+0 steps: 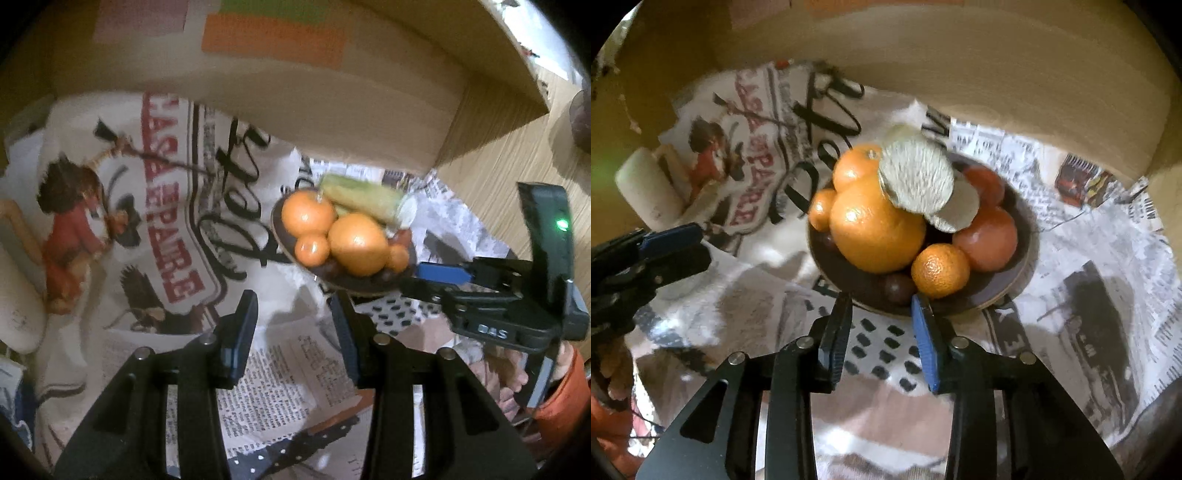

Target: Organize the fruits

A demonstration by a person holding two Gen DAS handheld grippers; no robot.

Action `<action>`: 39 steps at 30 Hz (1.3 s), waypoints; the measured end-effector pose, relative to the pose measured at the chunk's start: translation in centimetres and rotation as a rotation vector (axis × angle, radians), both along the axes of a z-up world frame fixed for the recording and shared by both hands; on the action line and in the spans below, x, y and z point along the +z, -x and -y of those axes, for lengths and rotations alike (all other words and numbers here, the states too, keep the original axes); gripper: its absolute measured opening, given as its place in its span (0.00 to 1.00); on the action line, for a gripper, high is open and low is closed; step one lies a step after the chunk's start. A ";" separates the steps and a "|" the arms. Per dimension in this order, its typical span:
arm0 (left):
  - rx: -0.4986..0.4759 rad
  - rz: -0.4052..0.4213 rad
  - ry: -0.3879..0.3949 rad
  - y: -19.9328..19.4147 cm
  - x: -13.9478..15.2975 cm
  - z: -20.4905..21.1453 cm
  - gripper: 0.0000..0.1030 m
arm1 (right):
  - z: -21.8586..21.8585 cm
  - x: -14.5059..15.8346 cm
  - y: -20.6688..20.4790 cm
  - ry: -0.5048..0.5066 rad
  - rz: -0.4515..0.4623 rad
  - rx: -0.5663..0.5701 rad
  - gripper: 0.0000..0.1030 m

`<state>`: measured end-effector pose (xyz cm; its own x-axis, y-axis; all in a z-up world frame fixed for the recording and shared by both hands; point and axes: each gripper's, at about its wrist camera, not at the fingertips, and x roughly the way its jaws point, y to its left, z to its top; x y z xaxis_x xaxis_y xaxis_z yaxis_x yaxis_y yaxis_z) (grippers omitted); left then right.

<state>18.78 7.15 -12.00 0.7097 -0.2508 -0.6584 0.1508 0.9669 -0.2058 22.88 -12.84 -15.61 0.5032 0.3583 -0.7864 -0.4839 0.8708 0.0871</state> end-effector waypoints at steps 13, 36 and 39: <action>0.083 0.389 -0.056 9.1 11.8 3.0 0.49 | 4.9 13.2 10.3 -0.186 0.413 -0.098 0.39; 0.156 0.595 -0.084 19.9 15.8 6.4 0.99 | 6.9 17.7 21.2 -0.275 0.704 -0.182 1.00; 0.160 0.597 -0.086 20.2 15.8 6.5 1.00 | 6.8 17.5 21.5 -0.260 0.713 -0.197 1.00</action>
